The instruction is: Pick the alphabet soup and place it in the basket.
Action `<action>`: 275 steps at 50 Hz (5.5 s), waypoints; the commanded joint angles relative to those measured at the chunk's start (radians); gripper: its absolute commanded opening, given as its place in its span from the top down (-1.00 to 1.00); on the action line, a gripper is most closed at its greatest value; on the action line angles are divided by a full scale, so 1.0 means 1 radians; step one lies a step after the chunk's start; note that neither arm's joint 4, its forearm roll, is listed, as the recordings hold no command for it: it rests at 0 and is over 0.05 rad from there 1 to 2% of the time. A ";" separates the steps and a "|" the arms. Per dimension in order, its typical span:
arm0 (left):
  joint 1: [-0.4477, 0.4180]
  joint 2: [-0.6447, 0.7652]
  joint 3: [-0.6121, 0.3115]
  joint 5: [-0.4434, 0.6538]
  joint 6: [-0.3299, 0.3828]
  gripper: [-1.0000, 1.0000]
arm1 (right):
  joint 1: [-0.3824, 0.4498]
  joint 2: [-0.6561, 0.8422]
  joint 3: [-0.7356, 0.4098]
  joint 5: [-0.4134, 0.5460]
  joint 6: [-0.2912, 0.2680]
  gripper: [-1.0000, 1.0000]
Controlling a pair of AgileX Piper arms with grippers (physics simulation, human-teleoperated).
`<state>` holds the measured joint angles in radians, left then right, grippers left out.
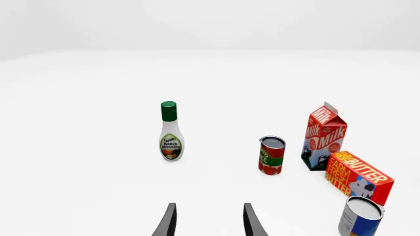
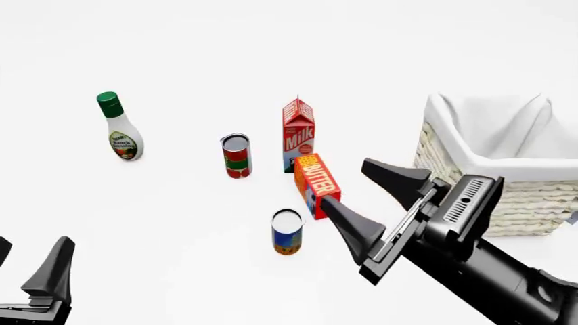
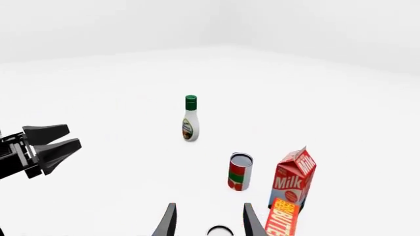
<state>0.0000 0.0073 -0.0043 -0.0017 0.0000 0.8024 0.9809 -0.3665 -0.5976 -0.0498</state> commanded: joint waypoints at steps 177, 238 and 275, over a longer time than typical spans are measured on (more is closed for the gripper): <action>0.000 0.000 0.000 0.000 0.000 -1.00 | -0.069 0.960 -0.193 -0.413 0.127 -1.00; 0.000 0.000 0.000 0.000 0.000 -1.00 | -0.059 1.070 -0.223 -0.442 0.153 -1.00; 0.000 0.000 0.000 0.000 0.000 -1.00 | -0.047 0.991 -0.172 -0.451 0.152 1.00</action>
<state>0.0000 0.0073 -0.0043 -0.0017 0.0000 0.7472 2.0249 -0.5660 -1.0446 0.0864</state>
